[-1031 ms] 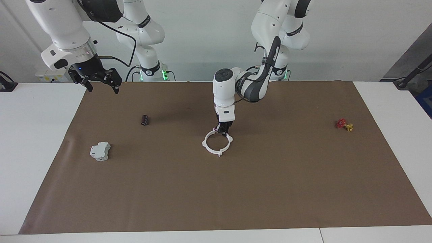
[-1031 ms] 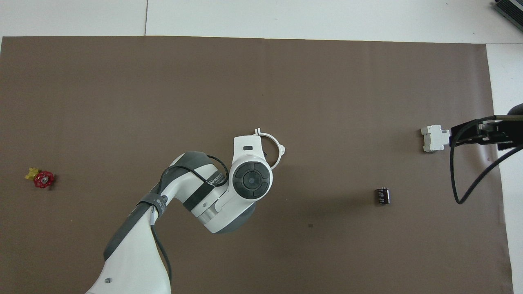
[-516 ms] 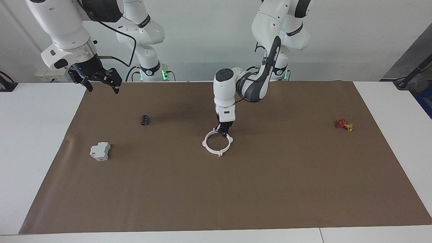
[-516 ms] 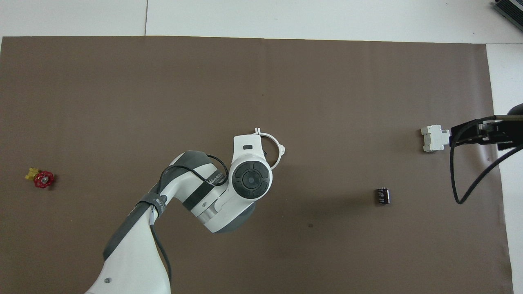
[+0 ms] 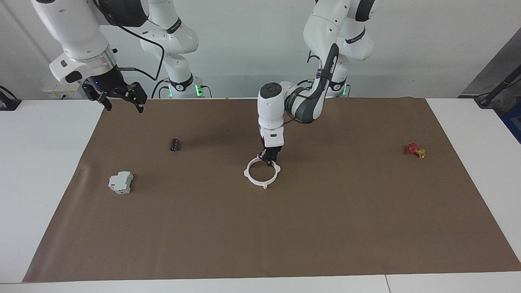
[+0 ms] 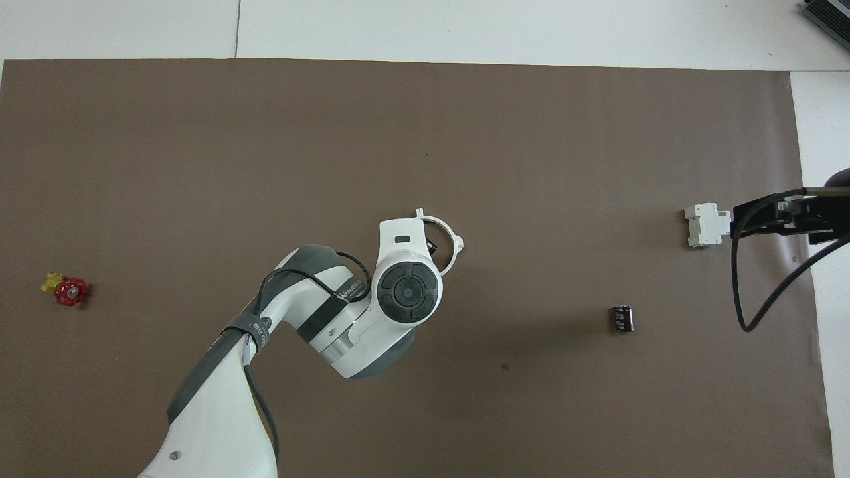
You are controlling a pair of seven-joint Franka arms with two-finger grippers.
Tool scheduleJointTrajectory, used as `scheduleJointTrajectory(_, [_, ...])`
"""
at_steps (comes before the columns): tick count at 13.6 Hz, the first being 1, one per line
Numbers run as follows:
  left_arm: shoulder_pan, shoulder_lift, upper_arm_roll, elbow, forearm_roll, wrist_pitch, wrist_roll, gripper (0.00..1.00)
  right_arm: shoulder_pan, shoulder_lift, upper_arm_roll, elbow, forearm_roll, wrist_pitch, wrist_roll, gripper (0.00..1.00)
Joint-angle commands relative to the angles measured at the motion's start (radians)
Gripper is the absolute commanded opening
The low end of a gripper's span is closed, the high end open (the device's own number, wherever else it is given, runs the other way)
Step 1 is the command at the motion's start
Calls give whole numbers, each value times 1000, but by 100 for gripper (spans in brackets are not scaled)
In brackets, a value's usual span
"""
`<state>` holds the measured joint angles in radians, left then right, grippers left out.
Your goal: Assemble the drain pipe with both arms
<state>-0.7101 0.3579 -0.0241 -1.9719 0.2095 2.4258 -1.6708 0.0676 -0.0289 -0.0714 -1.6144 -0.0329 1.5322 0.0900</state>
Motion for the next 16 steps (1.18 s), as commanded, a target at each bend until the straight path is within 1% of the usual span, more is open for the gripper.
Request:
scheduleJointTrajectory(1, [1,6,4,8,25,-3,0,100,-8,-9,-1,-1,19,-11,-12,100])
scheduleJointTrajectory(3, [3,-2,6,21,25,-28,14,100,-8,-9,1,-1,19,-11,-12,100])
scheduleJointTrajectory(4, [12,-14,9,36,25,-66,19,100,-8,-9,-1,-1,19,-11,-12,100])
scheduleJointTrajectory(6, [90,-78,3,64,21,-150,119,100,-8,-9,-1,-1,19,-11,-12,100])
scheduleJointTrajectory(8, [153,-167,1,62,-4,-242,295,100,-8,-9,-1,-1,19,-11,-12,100])
scheduleJointTrajectory(9, [196,-192,1,73,-28,-301,401,100,-8,-9,-1,-1,19,-11,-12,100])
scheduleJointTrajectory(11, [295,-250,12,99,-38,-445,759,100,-8,-9,1,-1,19,-11,-12,100])
scheduleJointTrajectory(12, [372,-275,13,117,-54,-515,957,100,-8,-9,1,-1,19,-11,-12,100])
scheduleJointTrajectory(13, [462,-296,13,135,-96,-562,1149,100,-8,-9,-1,-1,19,-11,-12,100])
scheduleJointTrajectory(14, [550,-325,15,140,-132,-574,1292,100,-8,-9,-1,-1,18,-11,-12,100])
scheduleJointTrajectory(15, [637,-352,15,140,-168,-576,1377,100,-8,-9,-1,-1,19,-11,-12,100])
scheduleJointTrajectory(16, [696,-375,15,137,-200,-579,1413,100,-8,-9,1,-1,19,-11,-12,100])
